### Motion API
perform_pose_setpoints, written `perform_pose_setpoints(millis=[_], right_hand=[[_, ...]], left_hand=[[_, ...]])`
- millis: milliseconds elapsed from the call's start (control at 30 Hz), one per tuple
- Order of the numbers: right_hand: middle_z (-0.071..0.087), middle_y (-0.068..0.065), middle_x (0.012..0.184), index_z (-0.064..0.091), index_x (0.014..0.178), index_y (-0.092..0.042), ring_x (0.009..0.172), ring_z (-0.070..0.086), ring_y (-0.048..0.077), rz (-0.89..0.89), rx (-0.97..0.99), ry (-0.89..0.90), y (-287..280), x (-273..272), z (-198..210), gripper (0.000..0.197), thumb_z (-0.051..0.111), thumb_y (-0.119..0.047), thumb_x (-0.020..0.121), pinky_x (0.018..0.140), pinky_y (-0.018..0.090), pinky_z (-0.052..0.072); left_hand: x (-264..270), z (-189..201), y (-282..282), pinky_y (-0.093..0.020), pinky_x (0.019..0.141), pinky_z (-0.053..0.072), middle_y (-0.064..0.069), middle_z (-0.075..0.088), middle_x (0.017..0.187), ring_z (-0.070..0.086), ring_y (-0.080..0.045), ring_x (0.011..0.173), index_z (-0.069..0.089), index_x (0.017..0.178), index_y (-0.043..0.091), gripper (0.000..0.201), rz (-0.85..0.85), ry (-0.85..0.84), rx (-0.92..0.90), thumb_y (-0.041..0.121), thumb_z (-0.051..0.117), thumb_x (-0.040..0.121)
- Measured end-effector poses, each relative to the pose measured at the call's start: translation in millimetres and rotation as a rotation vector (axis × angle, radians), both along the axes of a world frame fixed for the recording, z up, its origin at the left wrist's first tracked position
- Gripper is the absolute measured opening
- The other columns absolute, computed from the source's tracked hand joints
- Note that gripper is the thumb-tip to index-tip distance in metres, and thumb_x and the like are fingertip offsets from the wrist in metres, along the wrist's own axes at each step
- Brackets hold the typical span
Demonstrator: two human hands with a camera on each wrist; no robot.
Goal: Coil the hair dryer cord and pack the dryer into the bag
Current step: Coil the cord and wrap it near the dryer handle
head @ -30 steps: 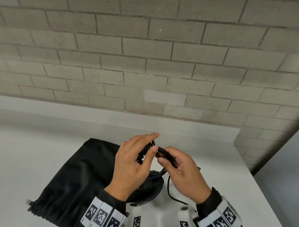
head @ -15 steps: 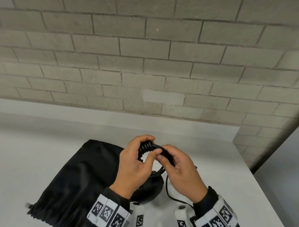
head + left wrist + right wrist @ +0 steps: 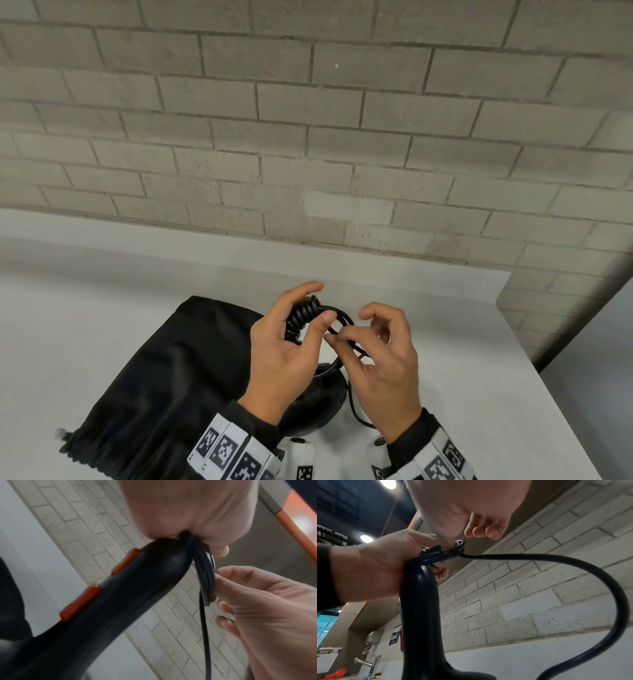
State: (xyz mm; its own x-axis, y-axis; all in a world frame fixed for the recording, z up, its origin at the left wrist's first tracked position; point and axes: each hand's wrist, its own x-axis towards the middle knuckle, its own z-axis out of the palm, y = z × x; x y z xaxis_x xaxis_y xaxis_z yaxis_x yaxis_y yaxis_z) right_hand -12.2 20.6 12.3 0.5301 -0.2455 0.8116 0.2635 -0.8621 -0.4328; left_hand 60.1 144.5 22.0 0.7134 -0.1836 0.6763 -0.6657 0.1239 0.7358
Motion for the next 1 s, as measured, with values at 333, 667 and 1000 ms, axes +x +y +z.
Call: perform_pose_setpoints(millis=[333,667,1000], right_hand=[[0.053,-0.005,0.088,0.070,0.096,-0.024,0.061,0.047,0.009,-0.220,-0.050,0.166,26,-4,7,0.023,0.053,-0.038,0.093,0.039,0.021,0.037],[0.053,-0.007,0.076,0.063,0.074,-0.021,0.061,0.055,0.011,0.207,0.812,0.532,27,-15,51,0.032,0.051,-0.043,0.094,0.066,0.029,0.047],[0.059,-0.003,0.090,0.065,0.089,-0.024,0.078,0.059,0.013,0.387,0.686,0.532,16,-34,43,0.014,0.075,-0.025,0.079,0.074,0.025,0.052]], left_hand=[[6,1,1,-0.009,0.074,0.050,0.016,0.071,0.094,0.069,-0.003,0.080,0.066,0.108,0.028,0.025,-0.001,-0.006,0.003,0.035,0.067,0.084],[7,-4,1,-0.011,0.075,0.052,0.013,0.071,0.099,0.071,-0.003,0.083,0.067,0.108,0.025,0.036,0.050,-0.041,-0.035,0.052,0.068,0.083],[7,-10,0,-0.015,0.078,0.052,0.009,0.071,0.098,0.069,-0.006,0.088,0.067,0.107,0.016,0.026,0.085,-0.097,0.004,0.032,0.066,0.086]])
